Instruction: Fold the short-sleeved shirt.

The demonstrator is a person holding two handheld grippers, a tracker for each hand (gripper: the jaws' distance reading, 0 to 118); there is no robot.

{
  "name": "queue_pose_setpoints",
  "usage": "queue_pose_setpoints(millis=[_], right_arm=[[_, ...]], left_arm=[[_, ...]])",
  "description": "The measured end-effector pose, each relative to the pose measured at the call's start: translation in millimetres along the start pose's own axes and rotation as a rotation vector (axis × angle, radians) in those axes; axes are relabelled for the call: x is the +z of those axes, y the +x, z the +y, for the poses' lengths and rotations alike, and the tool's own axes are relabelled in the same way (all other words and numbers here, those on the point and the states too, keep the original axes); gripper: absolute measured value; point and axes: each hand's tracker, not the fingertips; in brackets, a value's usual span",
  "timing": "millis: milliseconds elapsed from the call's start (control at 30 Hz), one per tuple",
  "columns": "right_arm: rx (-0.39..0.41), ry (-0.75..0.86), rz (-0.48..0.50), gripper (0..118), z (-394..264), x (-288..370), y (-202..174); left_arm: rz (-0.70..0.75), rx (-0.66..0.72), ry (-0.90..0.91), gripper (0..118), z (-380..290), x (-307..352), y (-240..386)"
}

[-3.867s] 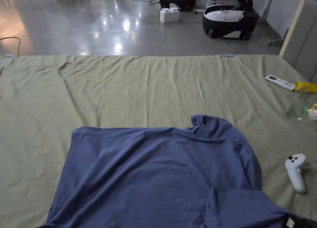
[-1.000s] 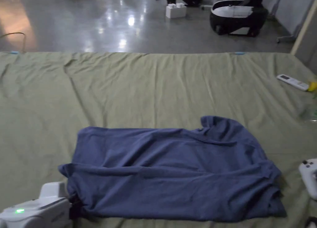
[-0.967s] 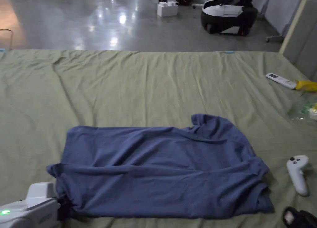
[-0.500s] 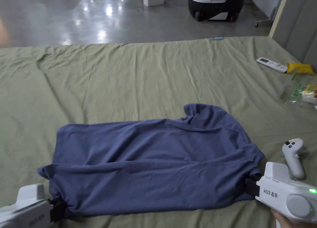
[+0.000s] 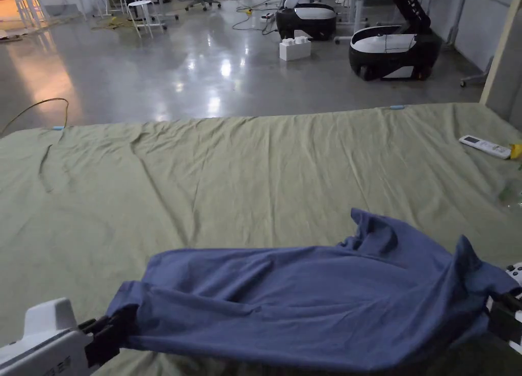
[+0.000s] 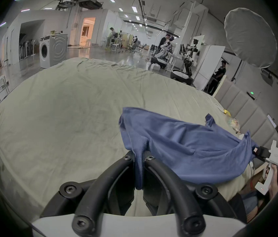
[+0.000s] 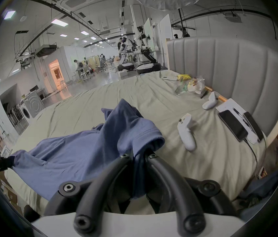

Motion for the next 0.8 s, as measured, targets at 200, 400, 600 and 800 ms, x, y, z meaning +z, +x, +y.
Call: queue_pose_setpoints(millis=[200,400,600,800], right_arm=[[0.033,-0.099,-0.009,11,-62.4,40.5,16.6],[0.12,-0.24,-0.045,66,-105.8,12.9,30.0],[0.022,-0.082,-0.007,78,-98.9,55.0,48.6],[0.08,0.257,0.084,78,-41.0,132.3,7.2]], left_arm=[[-0.006,0.02,-0.071,8,-69.3,31.0,-20.6],[0.096,0.067,-0.212,70,-119.1,4.5,-38.1],[0.188,0.101,0.135,79,-103.9,69.8,-38.7],[0.087,-0.176,0.443,79,-59.7,150.8,27.3]])
